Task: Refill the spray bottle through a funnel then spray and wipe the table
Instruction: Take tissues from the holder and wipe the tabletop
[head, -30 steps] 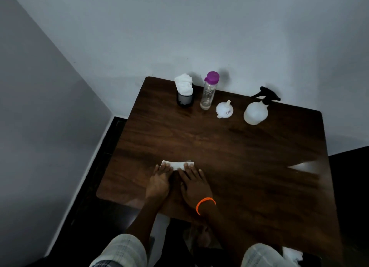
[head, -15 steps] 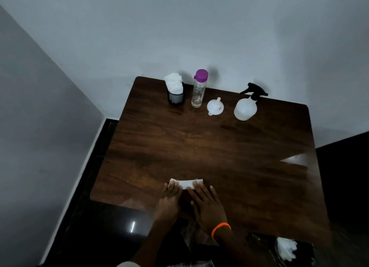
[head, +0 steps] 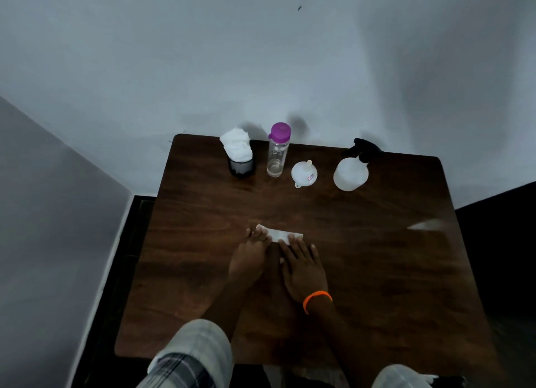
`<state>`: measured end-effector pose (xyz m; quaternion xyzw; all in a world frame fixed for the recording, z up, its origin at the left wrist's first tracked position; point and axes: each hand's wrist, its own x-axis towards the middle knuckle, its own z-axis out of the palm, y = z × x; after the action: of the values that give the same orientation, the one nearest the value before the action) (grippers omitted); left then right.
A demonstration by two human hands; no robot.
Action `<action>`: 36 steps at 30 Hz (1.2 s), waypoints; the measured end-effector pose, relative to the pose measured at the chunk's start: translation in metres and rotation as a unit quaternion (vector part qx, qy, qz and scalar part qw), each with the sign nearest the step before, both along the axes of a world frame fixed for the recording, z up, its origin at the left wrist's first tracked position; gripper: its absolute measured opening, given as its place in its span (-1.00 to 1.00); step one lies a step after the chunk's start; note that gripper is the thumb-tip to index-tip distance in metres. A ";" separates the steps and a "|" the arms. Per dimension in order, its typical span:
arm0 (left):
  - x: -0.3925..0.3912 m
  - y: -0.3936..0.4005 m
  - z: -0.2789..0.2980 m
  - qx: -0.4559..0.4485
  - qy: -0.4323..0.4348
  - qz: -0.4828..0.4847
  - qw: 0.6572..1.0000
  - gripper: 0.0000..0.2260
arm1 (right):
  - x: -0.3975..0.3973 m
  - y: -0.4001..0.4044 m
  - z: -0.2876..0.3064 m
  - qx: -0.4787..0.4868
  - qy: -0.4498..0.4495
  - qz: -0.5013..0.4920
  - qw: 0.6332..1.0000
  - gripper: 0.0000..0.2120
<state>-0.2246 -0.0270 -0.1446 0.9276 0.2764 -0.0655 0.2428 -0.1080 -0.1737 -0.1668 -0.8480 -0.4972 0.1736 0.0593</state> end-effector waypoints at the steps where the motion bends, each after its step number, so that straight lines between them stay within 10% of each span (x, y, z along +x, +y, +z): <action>1: 0.008 0.013 0.000 0.005 0.013 -0.011 1.000 -0.18 | 0.004 0.012 0.000 0.005 -0.001 -0.009 1.000 -0.49; 15: 0.093 0.137 0.011 0.134 0.023 -0.069 0.988 -0.68 | 0.041 0.158 0.000 0.003 0.001 -0.105 0.994 -0.39; 36: 0.085 0.081 0.012 0.074 0.045 -0.117 0.989 -0.46 | 0.068 0.089 -0.002 0.008 0.008 -0.073 0.997 -0.49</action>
<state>-0.1399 0.0539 -0.1325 0.9651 0.1805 -0.1145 0.1514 -0.0404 -0.0847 -0.1686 -0.8801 -0.4347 0.1719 0.0825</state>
